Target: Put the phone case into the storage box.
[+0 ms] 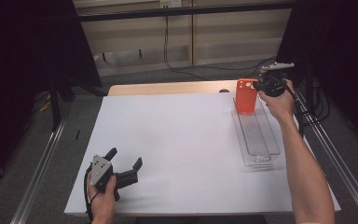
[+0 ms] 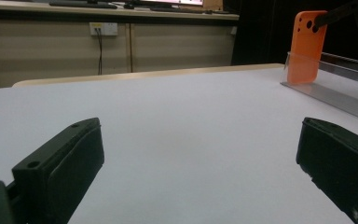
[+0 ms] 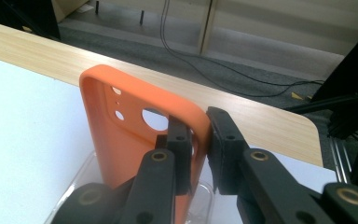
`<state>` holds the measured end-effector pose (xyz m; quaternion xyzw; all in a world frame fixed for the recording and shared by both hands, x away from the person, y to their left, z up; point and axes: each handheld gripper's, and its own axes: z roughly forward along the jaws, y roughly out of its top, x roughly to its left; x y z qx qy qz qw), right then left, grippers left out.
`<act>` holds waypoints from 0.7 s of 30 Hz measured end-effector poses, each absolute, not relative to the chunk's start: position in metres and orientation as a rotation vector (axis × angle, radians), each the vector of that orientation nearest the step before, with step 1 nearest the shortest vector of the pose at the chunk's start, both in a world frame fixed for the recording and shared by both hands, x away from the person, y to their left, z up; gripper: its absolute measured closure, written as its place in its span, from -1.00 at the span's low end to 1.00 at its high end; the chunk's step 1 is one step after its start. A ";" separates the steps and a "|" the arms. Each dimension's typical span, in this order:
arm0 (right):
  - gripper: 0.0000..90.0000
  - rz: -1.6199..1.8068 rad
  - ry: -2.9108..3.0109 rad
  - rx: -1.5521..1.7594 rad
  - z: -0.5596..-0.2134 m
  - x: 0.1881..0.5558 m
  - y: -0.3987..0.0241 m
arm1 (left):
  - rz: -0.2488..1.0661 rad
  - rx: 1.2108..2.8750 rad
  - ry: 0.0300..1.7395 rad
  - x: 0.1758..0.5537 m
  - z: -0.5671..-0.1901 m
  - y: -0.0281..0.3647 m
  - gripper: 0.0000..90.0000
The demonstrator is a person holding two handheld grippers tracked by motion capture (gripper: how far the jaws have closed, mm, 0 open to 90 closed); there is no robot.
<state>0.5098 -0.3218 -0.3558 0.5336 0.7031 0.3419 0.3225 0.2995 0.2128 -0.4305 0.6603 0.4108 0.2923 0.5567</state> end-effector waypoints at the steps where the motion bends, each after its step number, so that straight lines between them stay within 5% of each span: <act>1: 0.76 0.894 1.844 1.403 -0.356 0.510 -0.322 | 0.690 1.557 0.973 0.300 -0.431 0.213 -0.99; 21: 0.72 0.932 1.835 1.433 -0.357 0.511 -0.328 | 0.698 1.555 0.972 0.300 -0.430 0.213 -0.98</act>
